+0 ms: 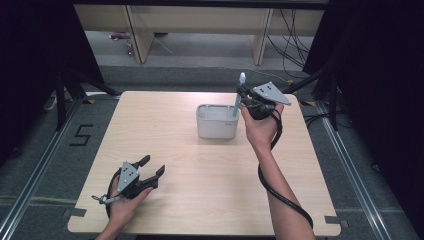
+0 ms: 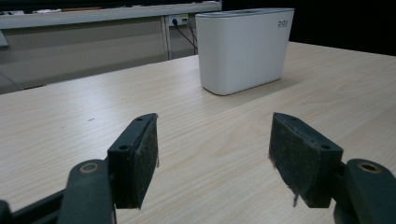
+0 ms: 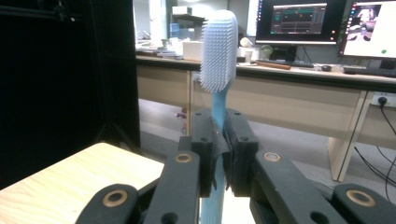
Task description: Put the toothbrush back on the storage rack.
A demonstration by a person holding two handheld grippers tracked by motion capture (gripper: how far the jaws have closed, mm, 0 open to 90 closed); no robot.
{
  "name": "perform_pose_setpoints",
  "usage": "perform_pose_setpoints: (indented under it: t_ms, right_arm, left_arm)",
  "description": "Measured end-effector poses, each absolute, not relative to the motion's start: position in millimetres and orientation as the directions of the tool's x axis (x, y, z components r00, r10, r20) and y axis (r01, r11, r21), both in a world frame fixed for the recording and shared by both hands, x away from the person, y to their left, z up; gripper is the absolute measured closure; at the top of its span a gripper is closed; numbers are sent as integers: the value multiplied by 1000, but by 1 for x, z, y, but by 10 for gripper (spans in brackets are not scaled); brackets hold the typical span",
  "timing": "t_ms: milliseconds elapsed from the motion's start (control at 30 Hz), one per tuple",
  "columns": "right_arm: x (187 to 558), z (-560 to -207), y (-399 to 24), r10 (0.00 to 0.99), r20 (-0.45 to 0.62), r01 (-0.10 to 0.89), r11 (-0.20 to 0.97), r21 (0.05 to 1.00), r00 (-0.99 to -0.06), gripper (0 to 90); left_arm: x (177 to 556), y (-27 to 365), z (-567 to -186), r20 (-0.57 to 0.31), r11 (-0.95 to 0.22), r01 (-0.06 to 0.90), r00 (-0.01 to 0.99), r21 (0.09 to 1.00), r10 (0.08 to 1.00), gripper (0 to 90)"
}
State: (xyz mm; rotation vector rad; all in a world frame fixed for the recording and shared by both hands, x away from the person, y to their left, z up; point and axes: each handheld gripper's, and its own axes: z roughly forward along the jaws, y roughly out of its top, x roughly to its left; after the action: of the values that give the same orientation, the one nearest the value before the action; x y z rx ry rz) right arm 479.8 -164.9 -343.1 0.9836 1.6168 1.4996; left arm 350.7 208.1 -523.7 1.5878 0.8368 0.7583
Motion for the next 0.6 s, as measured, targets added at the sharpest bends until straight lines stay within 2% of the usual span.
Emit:
perform_pose_setpoints:
  t_ms: [600]
  right_arm:
    - [495,-358,-166,896,4,96,43,994,-444,839]
  left_arm:
    - [351,208,-524,35,-116,118,539,986,842,324]
